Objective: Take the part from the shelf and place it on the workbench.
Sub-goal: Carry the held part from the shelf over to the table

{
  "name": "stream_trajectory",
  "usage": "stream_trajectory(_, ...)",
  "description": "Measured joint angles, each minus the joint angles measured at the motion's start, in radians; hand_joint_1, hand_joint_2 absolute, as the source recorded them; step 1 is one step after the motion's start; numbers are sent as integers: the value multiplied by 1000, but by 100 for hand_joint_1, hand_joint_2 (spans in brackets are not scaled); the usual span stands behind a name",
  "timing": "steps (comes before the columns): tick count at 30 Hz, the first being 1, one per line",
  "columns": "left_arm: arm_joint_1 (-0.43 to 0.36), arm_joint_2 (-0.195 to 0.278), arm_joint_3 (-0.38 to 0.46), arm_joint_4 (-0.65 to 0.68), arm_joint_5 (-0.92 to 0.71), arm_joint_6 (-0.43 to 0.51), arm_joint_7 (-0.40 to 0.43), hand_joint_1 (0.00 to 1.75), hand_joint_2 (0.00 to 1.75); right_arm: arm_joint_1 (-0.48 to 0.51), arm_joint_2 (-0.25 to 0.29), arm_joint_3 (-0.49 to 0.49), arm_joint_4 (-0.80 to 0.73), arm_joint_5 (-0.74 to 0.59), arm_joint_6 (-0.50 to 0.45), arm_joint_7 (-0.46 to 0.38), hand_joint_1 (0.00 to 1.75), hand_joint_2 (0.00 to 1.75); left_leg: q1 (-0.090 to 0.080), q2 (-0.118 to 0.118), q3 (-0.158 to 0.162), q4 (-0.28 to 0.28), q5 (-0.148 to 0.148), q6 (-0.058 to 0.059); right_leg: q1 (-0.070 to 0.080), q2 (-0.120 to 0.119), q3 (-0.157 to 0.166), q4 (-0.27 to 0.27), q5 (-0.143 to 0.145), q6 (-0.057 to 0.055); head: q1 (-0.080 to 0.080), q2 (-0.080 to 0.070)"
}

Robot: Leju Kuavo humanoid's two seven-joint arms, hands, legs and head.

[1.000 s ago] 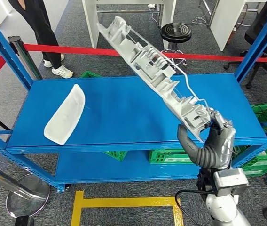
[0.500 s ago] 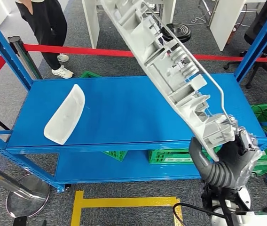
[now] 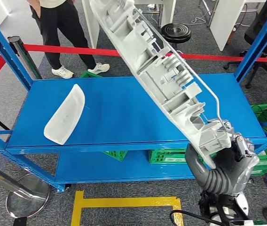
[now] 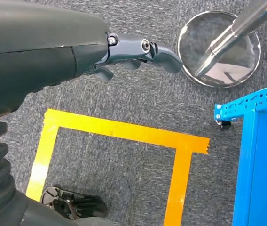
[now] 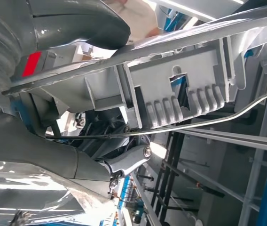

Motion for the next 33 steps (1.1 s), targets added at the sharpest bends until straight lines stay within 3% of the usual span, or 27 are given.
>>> stream_trajectory(12, 2, -3, 2, 0, -7, 5, 5, 0, 175, 17, 0, 17, 0, -46, 2, 3, 175, 175, 0, 0, 0, 0, 0, 0, 0, 0, 0, 0, 0, 0, 0, 0)
stream_trajectory(20, 2, -4, 4, -1, -18, 8, 14, 0, 175, 33, 0, 33, 0, 31, -41, 9, 175, 175, -3, 0, -3, 6, -2, 2, -2, 0, 0, -1, 1, 2, 0, 0)
stream_trajectory(24, 2, -4, 5, -1, -25, 13, 20, 0, 175, 35, 0, 45, -1, 36, -52, 18, 175, 175, -4, -1, -7, 11, -2, 8, -3, -1, 0, -2, 5, 8, 0, 0)
stream_trajectory(26, 1, -5, 5, -1, -31, 15, 22, 0, 175, 36, 0, 53, -5, 40, -54, 19, 175, 175, 0, -2, -6, 2, 5, 18, -2, -3, -3, 0, 1, 13, 0, 0)
stream_trajectory(28, 1, -7, 5, -1, -34, 15, 23, 0, 175, 35, 0, 61, -10, 47, -53, 19, 175, 175, 6, -5, -3, -10, 15, 29, -1, -3, -29, 55, -41, 18, 3, 0)
stream_trajectory(31, 2, -8, 5, -1, -38, 15, 25, 0, 175, 36, 0, 75, -11, 57, -53, 22, 175, 175, 8, -14, -8, -12, 20, 33, -4, -2, -110, 244, -135, 23, 5, 0)
stream_trajectory(32, 3, -8, 5, -1, -40, 15, 26, 0, 175, 36, 0, 80, -11, 61, -53, 25, 175, 175, 9, -20, -9, -10, 20, 32, -5, -2, -124, 279, -142, 25, 5, 0)
stream_trajectory(33, 3, -9, 5, -1, -41, 15, 26, 0, 175, 36, 0, 84, -11, 65, -53, 29, 175, 175, 9, -27, -10, -9, 20, 30, -7, -1, -118, 275, -129, 26, 5, 0)
